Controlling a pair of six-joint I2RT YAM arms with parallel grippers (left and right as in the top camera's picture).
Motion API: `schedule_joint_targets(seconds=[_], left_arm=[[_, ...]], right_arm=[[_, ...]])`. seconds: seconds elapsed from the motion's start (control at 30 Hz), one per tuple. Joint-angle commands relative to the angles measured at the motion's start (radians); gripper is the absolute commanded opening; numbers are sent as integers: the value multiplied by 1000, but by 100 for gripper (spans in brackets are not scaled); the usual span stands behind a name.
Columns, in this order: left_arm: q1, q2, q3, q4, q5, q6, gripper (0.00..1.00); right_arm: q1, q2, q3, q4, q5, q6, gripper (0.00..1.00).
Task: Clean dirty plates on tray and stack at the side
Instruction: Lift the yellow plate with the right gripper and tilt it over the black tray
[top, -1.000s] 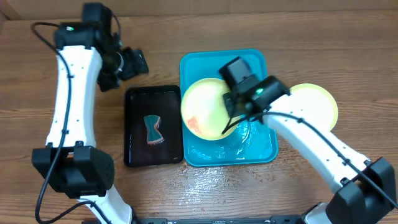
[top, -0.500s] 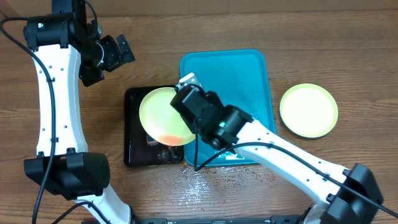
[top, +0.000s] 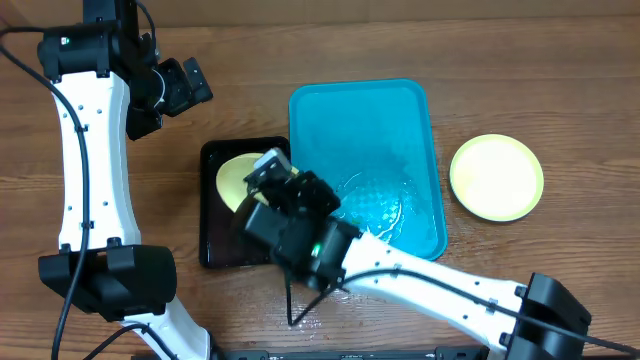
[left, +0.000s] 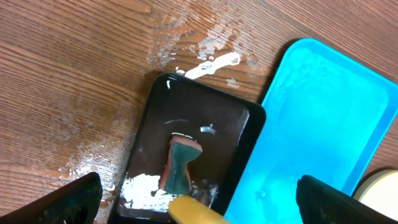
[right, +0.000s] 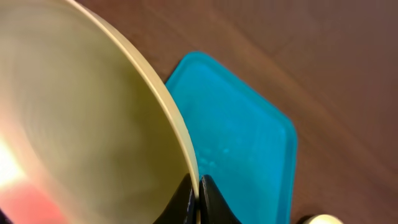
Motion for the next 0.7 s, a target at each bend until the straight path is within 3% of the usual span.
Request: schedule_joint_targets(seconds=[0.0,0.67], left_arm=[[0,-10,19,-5,-13,12,100],[-2,-10,19,-5,-14,12,100]], right_arm=[[39,-71,41,8,157,4,4],[108,-105,41,8,243,-8,4]])
